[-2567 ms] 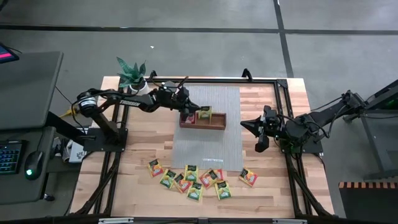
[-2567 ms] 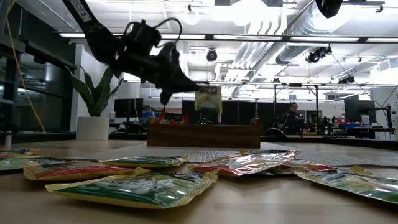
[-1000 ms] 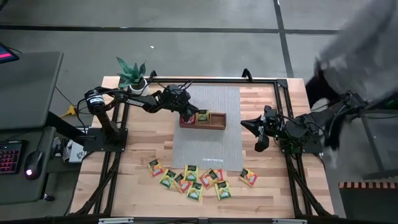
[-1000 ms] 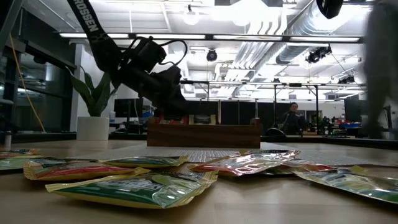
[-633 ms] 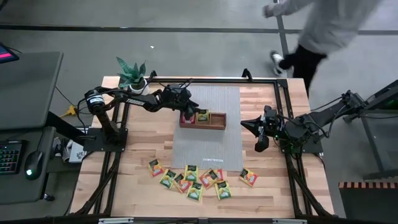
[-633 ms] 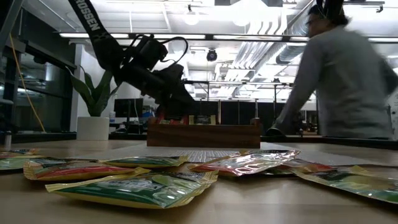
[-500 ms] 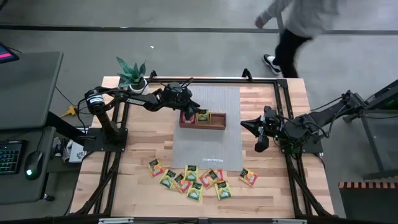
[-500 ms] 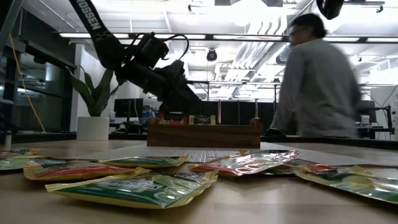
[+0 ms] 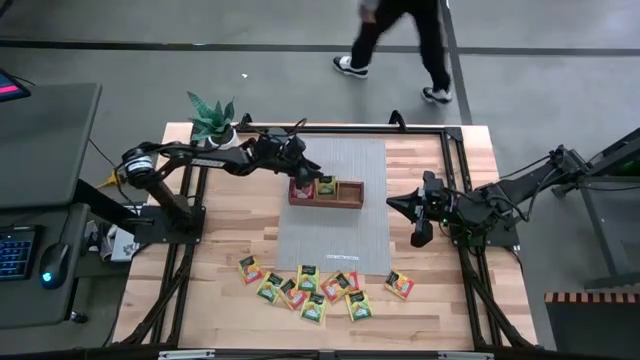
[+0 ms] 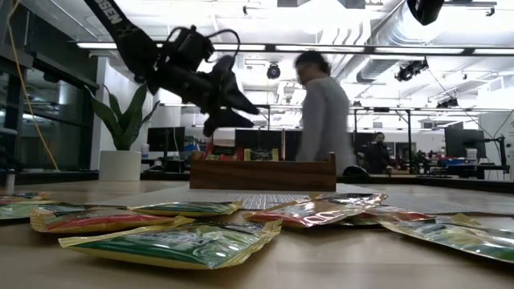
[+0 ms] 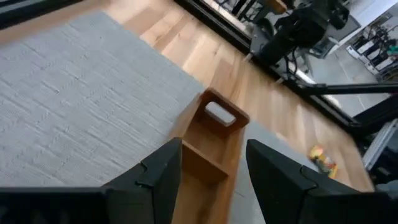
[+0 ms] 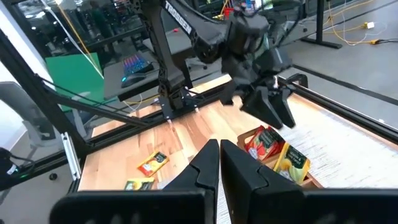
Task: Pick & Place Tea
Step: Put the yellow tea bag into the middle section of the wooden organizer
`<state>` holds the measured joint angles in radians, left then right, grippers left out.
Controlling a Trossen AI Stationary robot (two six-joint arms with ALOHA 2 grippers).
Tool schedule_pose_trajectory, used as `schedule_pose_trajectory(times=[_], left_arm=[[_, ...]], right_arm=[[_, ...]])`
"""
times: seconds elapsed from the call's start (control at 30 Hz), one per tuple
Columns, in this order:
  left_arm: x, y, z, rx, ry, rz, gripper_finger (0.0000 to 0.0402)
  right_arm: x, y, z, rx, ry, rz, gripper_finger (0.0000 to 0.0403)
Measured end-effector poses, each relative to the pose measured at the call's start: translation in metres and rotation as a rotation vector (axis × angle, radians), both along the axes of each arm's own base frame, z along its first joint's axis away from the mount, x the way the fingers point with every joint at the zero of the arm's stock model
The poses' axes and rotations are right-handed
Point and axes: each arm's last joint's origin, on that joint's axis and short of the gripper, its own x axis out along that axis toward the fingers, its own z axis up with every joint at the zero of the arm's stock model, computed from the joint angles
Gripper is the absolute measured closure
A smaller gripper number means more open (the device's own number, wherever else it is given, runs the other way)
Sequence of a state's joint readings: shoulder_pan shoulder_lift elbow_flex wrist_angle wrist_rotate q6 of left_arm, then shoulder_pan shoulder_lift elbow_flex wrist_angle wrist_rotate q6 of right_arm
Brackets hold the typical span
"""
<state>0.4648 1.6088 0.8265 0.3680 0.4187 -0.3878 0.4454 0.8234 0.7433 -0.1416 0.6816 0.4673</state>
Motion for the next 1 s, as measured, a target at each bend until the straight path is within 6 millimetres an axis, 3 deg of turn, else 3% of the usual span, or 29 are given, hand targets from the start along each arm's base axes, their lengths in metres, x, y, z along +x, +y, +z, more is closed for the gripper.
schedule_pose_trajectory(times=[0.17, 0.47, 0.63, 0.77, 1.0], left_arm=[[-0.011, -0.013, 0.024, -0.003, -0.002, -0.007, 0.0223], [-0.023, -0.063, 0.047, 0.044, 0.089, -0.016, 0.0223], [-0.027, -0.097, 0.037, 0.022, 0.145, 0.003, 0.0223], [-0.037, -0.124, 0.017, -0.034, 0.181, 0.056, 0.0223], [-0.064, -0.174, -0.007, -0.142, 0.152, 0.155, 0.0223]], right_arm=[[0.002, 0.001, -0.002, -0.013, 0.017, -0.005, 0.0391], [0.028, 0.005, -0.019, -0.015, 0.091, 0.013, 0.0394], [0.056, 0.007, -0.03, -0.02, 0.084, 0.086, 0.0399], [0.077, 0.006, -0.041, -0.002, 0.08, 0.139, 0.0401], [0.098, 0.006, -0.059, 0.054, 0.102, 0.223, 0.0402]])
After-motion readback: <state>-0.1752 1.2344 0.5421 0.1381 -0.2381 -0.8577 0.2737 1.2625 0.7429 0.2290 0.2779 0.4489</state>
